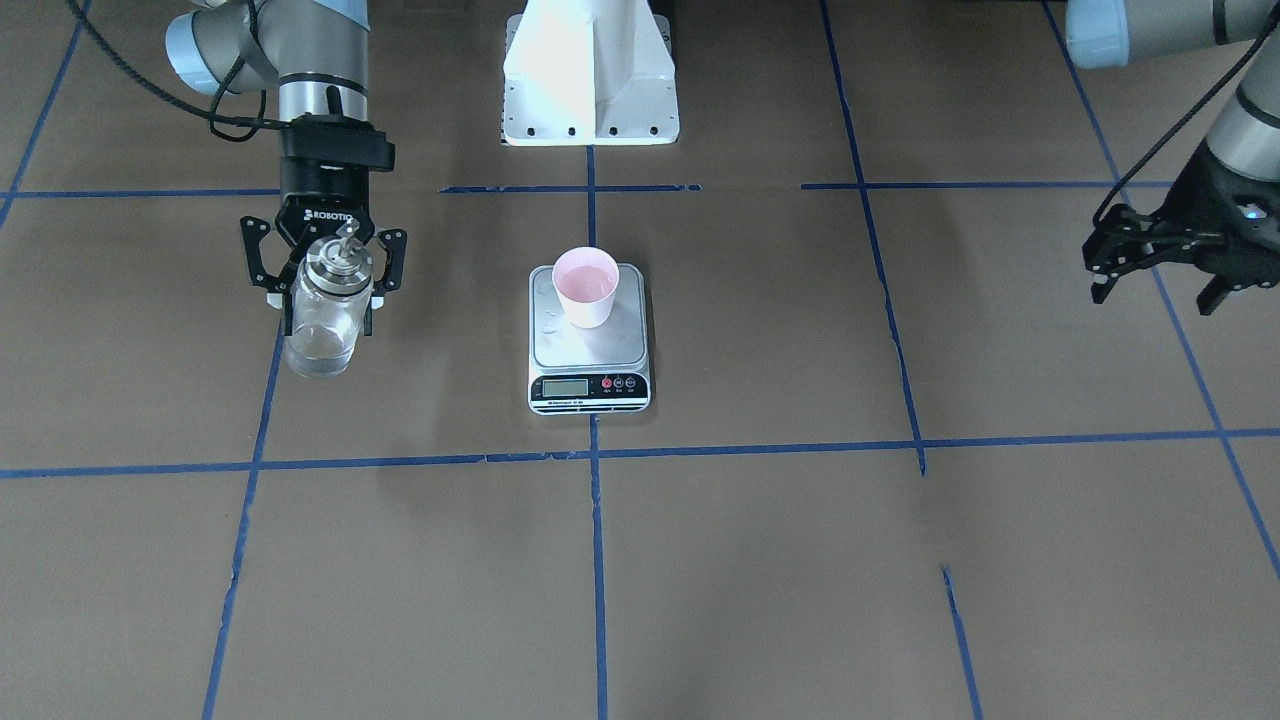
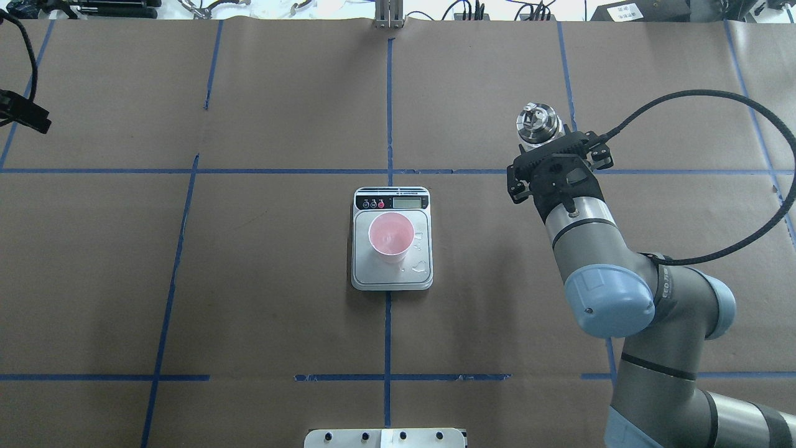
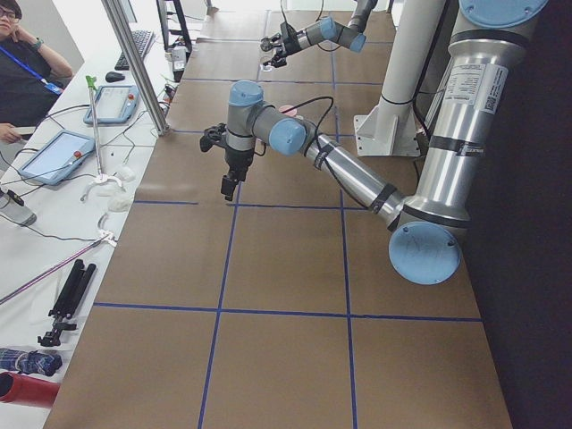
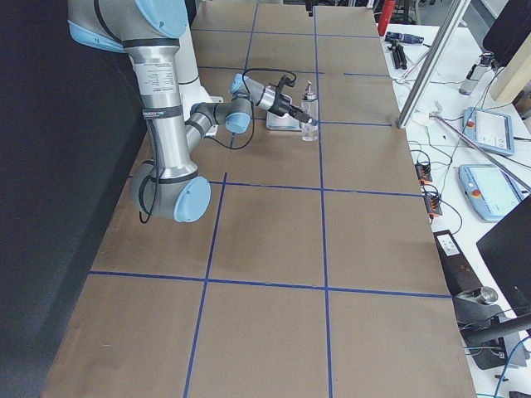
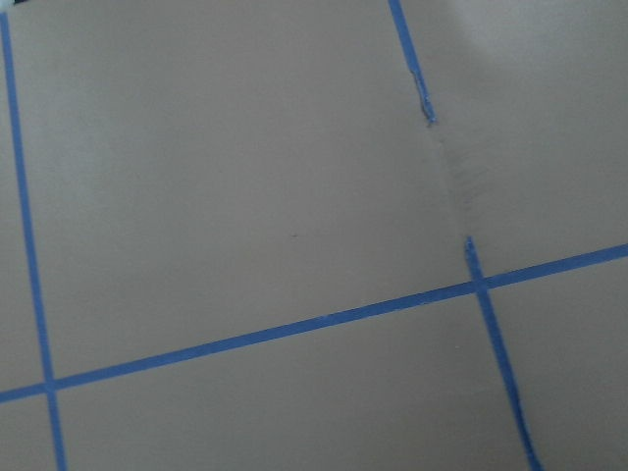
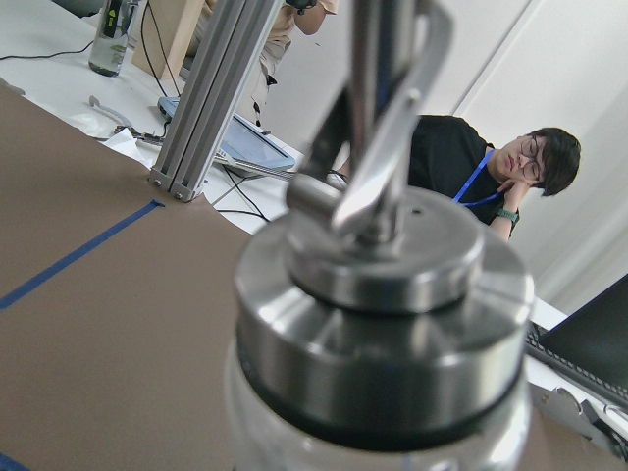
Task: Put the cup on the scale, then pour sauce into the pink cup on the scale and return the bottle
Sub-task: 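Carry the bottle with the right gripper over the pink cup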
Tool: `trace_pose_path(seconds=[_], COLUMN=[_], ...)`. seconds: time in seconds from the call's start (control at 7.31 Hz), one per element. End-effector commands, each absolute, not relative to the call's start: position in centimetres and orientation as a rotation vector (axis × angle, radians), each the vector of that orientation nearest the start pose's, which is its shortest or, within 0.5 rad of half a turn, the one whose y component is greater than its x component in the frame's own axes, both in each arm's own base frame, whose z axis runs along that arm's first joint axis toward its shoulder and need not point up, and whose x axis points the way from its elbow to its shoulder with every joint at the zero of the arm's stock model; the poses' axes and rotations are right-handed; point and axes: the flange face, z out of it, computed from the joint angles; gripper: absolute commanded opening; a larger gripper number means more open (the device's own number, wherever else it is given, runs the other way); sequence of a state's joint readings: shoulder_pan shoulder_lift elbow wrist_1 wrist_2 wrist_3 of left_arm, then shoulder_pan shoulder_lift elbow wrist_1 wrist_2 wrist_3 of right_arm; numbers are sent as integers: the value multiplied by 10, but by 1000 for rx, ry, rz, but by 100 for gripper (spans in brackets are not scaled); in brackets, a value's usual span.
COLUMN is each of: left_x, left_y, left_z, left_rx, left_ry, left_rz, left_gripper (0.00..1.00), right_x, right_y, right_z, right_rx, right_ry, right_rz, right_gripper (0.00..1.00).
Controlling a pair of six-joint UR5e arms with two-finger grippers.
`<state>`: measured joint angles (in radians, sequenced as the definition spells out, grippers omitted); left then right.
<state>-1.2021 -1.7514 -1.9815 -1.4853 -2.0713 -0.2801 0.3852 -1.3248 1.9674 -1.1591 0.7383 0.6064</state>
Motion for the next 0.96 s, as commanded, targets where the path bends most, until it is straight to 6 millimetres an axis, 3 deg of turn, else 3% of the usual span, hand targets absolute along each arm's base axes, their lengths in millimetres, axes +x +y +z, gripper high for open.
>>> trace_pose_path(seconds=[0.0, 0.14, 0.27, 0.41, 0.55, 0.68, 0.82], left_x=[62, 43, 27, -7, -15, -54, -56], left_y=[-523, -527, -530, -546, -553, -557, -543], left_z=[418, 426, 438, 477, 508, 541, 565], left_rx=[356, 349, 321, 315, 317, 357, 428], left_ry=[570, 576, 623, 612, 605, 589, 562], left_rz=[330, 308, 270, 205, 195, 192, 397], left_gripper=[100, 100, 100, 100, 100, 100, 100], right_x=[-423, -436, -441, -449, -453, -468, -485], right_y=[-386, -392, -394, -388, -380, -372, -363], right_z=[274, 240, 226, 230, 234, 242, 256], right_rx=[1215, 1213, 1201, 1196, 1213, 1244, 1258], right_ry=[-187, -105, -34, -26, 5, 78, 130], right_rz=[-179, -241, -313, -338, -340, -340, -357], right_gripper=[0, 0, 0, 0, 0, 0, 0])
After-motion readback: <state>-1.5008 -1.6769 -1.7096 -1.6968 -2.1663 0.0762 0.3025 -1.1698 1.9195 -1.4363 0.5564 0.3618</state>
